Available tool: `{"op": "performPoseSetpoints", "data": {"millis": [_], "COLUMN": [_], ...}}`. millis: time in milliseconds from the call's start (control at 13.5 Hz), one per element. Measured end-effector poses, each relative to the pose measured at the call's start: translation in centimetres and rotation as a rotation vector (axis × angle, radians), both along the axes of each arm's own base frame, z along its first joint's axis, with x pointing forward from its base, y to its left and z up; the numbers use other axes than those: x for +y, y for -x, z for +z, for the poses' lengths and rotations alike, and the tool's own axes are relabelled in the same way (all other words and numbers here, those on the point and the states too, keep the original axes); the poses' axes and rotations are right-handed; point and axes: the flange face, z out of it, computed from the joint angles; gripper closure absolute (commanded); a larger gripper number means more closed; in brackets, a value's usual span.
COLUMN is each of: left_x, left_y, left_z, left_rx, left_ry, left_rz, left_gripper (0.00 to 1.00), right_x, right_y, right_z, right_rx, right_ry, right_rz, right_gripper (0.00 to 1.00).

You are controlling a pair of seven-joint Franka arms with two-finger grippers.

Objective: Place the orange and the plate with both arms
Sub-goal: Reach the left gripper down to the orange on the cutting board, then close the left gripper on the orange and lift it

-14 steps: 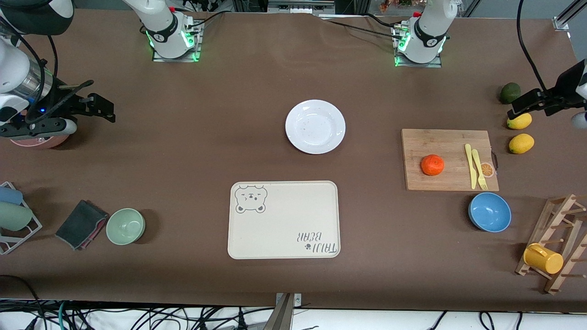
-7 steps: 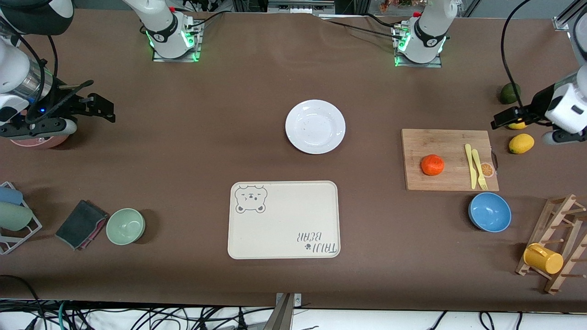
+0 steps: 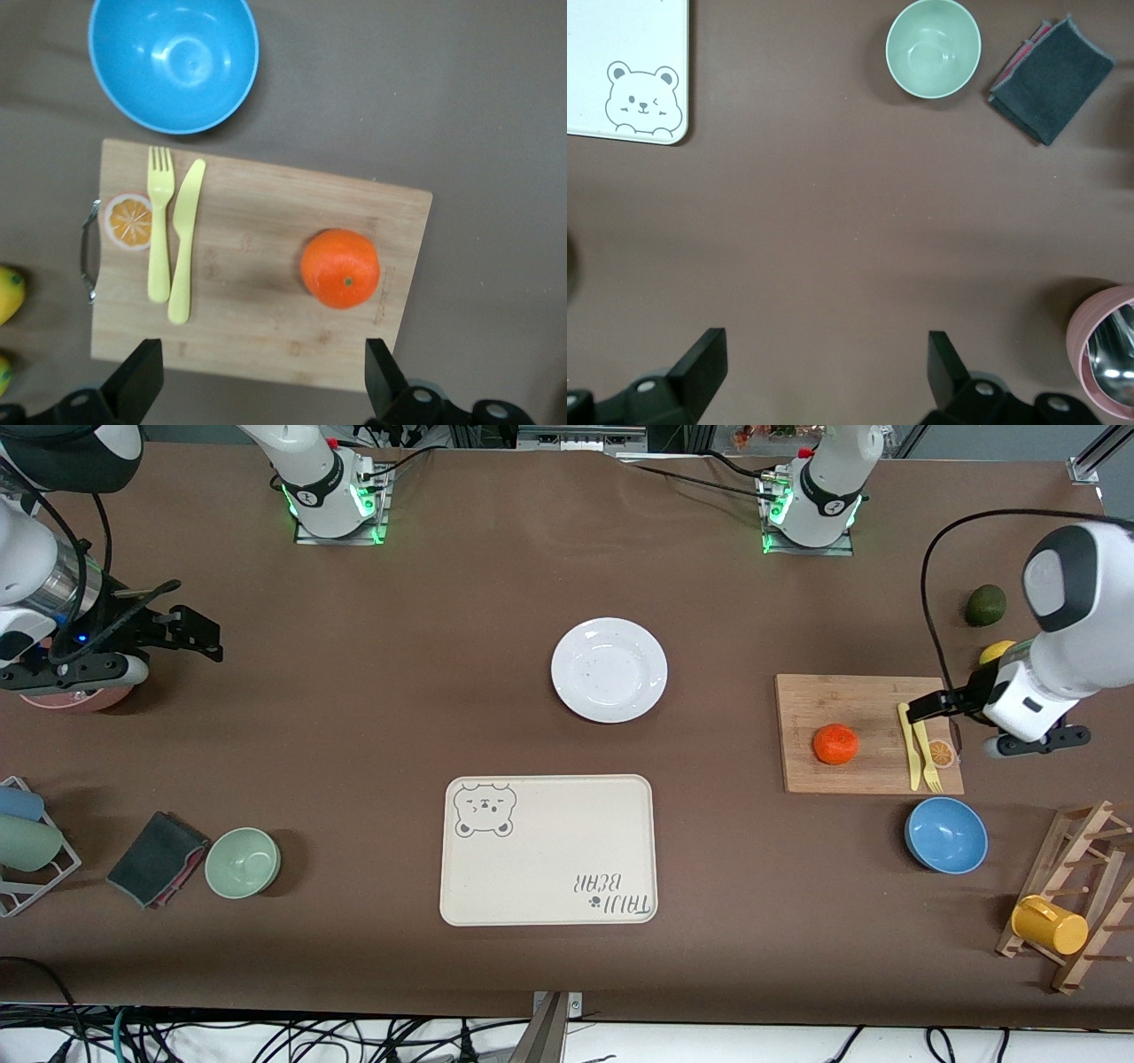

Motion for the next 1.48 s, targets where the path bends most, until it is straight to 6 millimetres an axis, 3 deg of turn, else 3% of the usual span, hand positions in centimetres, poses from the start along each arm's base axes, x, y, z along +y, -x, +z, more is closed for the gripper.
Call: {"op": "performPoseSetpoints", "data": {"millis": [222,519,1259,1333,1407,1481], "left_x": [-2.8,-6.1,-6.0,-6.0,-6.0,-6.0], "left_y": [0.3,-0.1,1.4,1.5,1.6,1.5], "left_z": [-4.8,-8.6,-15.7,-16.2,-16.5,-16.7], "left_rx": [-0.019,-0.012,0.042,0.045,0.045,0.041], "left_ry": [0.002,0.007,0.013,0.014,0.014,0.014], "left_rz": [-0.042,-0.087,-0.084,-0.083,-0.083,-0.082], "left_gripper": [0.00,0.00,0.01,0.18,0.51,0.77], "right_x": [0.0,0.0,-0.1,-0.1,-0.1,-0.1], "right_y": [0.0,0.0,0.0,0.0,0.0,0.0], "right_z": [0.0,0.0,0.0,0.0,0.0,0.0], "right_rx": [0.000,0.000,0.000,0.000,0.000,0.000], "right_ry": [0.000,0.000,0.000,0.000,0.000,0.000], "right_rz": [0.000,-0.001,-0.001,-0.001,-0.001,-0.001], "right_gripper": [0.00,0.00,0.00,0.00,0.00,0.00]}}
